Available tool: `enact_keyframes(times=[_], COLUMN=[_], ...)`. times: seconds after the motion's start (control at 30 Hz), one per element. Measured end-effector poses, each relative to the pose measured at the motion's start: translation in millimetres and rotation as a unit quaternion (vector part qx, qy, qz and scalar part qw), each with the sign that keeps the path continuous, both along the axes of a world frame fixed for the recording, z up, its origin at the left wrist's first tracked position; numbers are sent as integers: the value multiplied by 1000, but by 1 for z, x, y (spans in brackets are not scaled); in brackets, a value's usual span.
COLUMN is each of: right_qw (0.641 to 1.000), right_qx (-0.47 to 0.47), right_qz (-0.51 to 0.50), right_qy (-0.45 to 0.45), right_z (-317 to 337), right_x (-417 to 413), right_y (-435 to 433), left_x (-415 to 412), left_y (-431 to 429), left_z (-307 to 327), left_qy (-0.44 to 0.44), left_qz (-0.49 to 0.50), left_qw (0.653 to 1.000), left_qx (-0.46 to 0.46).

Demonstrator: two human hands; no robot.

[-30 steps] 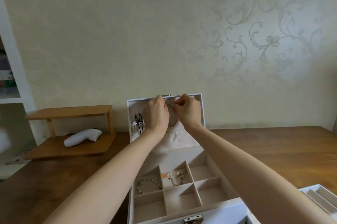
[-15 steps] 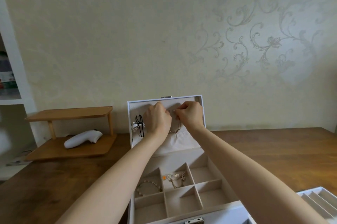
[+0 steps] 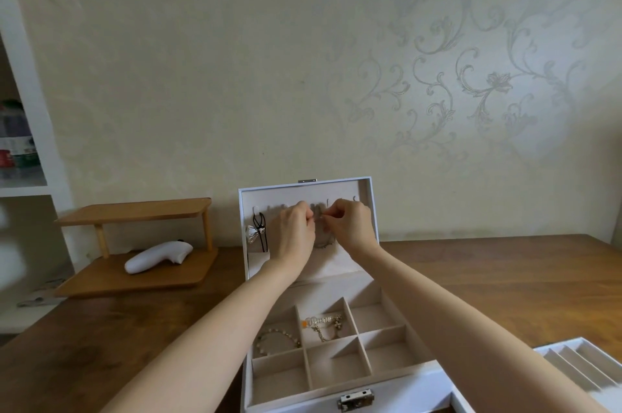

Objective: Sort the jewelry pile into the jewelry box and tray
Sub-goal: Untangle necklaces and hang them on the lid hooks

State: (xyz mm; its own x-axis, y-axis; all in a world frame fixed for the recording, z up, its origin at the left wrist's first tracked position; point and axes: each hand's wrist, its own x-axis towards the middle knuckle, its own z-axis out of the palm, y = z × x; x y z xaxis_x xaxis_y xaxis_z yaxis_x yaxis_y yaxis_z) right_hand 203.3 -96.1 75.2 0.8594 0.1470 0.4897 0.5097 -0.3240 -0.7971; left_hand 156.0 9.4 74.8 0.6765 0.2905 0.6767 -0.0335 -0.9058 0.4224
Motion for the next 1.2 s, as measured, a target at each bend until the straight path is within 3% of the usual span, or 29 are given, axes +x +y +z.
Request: enact_keyframes(times=[0.13, 0.33, 0.6, 0.93, 1.2], right_qw=[1000, 988, 946, 962, 985], right_qx=[21, -135, -307, -259, -142], right_qz=[9, -43, -22, 22, 40], right_qy=[15, -59, -98, -83, -93], right_z=[-16, -31, -37, -35, -28], right_x=[-8, -20, -20, -20, -16], right_y=[-12, -23, -32, -36, -39], left_x=[-15, -30, -35, -43, -39], left_y=[-2, -1, 4, 6, 11], left_z=[-13, -36, -44, -37, -21], left_qy=[-2, 4, 123, 124, 69], left_qz=[24, 32, -5, -18, -1], left_qw=[999, 997, 979, 975, 985], left_qx=[23, 64, 162, 186, 159])
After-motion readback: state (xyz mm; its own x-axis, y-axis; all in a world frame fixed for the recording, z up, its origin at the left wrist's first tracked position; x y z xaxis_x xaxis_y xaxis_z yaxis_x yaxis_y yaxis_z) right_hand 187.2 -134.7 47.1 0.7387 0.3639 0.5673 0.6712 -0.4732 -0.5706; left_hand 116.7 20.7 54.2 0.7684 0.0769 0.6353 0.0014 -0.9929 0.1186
